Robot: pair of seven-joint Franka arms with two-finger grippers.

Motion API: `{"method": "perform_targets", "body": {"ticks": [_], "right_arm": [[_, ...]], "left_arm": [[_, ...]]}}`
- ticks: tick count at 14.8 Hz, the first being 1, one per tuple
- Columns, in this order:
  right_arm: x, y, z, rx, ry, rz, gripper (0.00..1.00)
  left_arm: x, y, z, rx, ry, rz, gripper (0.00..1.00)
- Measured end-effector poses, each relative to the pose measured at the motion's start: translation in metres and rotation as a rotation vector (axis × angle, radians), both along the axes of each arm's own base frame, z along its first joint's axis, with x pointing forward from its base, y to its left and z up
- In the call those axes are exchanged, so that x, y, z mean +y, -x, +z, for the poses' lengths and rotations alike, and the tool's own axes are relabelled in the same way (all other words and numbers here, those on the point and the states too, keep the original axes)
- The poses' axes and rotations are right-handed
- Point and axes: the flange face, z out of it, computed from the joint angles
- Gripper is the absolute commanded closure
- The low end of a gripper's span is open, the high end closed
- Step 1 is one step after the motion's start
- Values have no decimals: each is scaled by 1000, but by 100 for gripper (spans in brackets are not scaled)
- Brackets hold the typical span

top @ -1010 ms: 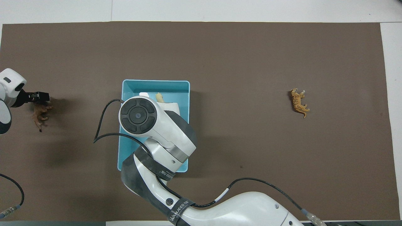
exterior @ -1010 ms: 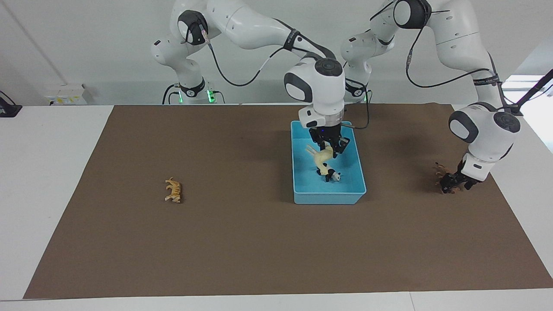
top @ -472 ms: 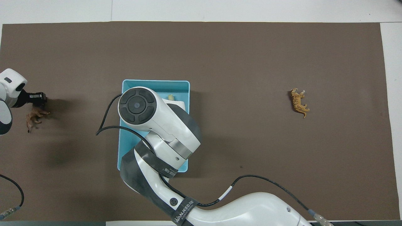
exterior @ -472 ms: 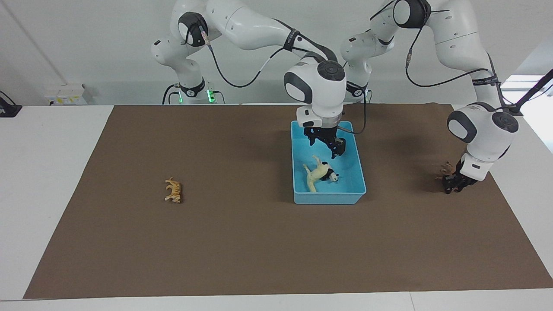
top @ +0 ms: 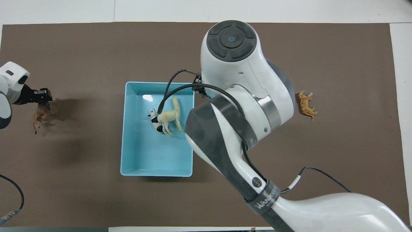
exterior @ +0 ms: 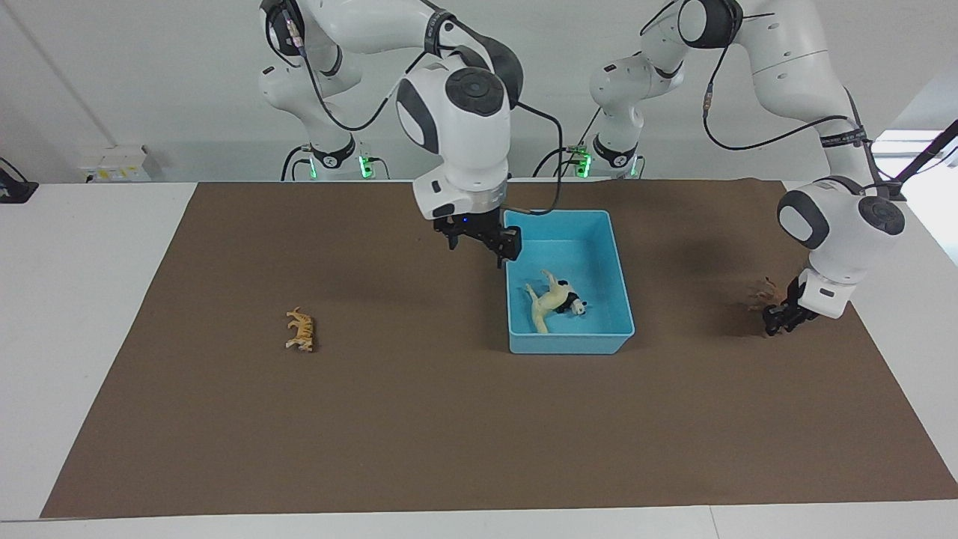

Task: Put all toys into storage box
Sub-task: 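Place the horse with the left gripper while the right gripper reaches the tiger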

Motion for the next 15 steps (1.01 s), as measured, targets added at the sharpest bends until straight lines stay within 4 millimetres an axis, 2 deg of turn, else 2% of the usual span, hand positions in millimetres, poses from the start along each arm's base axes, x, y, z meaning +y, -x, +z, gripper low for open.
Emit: {"method": "perform_targets", "body": {"ticks": [2,5,7,9,10,12,13,14,15], "right_arm": [[-44,-8,-20,19,67,171,0],[-102,-18,-60,9,91,342,0],[-147,-23,-85,-6,91,422,0],[-198,-25,-105,-23,92,482,0],[-222,-25,-113,-36,89,509,0],[-268,-22,-128,-67,84,549,0],[-285,-18,-137,-84,83,561,0],[-296,-14,-146,-107,84,570,0],[-305,-8,-156,-135,84,581,0]], "left_arm": [[-47,-10,41,14,10,80,89],[-125,-1,98,30,57,214,88],[-182,11,121,44,83,296,87],[-250,23,127,47,92,363,84],[-283,31,122,49,93,391,77],[-336,52,101,33,103,413,56],[-354,62,90,29,107,424,35],[-365,72,81,31,107,437,0],[-372,80,76,38,102,442,0]]}}
